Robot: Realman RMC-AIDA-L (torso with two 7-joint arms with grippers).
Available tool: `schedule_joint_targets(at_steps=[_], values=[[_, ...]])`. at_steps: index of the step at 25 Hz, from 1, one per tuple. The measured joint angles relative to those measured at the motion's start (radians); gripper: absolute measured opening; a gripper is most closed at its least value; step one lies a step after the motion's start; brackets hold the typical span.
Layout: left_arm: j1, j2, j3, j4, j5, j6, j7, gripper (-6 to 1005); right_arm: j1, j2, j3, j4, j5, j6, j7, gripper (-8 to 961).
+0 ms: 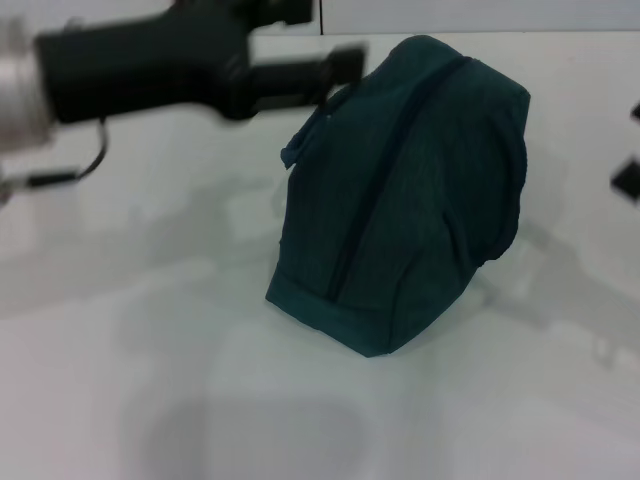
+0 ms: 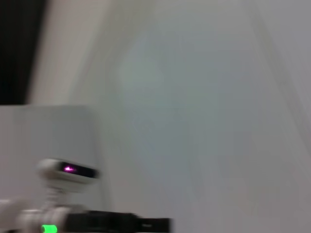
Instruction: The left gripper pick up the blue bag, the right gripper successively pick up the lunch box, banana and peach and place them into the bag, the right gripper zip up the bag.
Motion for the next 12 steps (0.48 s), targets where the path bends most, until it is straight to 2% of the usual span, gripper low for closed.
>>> schedule_joint_targets(at_steps=[2,3,4,7,8,9,12], values=[[0.045,0.001,-0.056,-0.083,-0.046,0.089,0.117,744,-0.002,-0.011,0.002,-0.007,-0.072,-0.057,-0.006,875],[0.074,0.003,-0.107,-0.178,-0.062,0.16,0.225,771,-0.002,-0.013,0.002,-0.007,-0.102,-0.081,-0.016,875],[0.074,0.003,-0.107,-0.178,-0.062,0.16,0.225,798,-0.003,-0.012,0.002,-0.007,-0.139,-0.097,-0.032,875],[0.093,0.003,-0.186,-0.362,-0.059,0.247,0.411,879,-0.005,-0.001,0.002,-0.005,-0.238,-0.111,-0.081,875],[0.095,0.005,-0.238,-0.486,-0.043,0.293,0.533,879,-0.005,0.005,0.001,-0.002,-0.26,-0.11,-0.096,875],[0.095,0.005,-0.238,-0.486,-0.043,0.293,0.533,879,-0.008,0.012,0.001,0.001,-0.286,-0.107,-0.115,875],[0.097,0.006,-0.303,-0.632,0.02,0.34,0.69,878,-0.019,0.033,0.002,0.006,-0.349,-0.084,-0.153,875]])
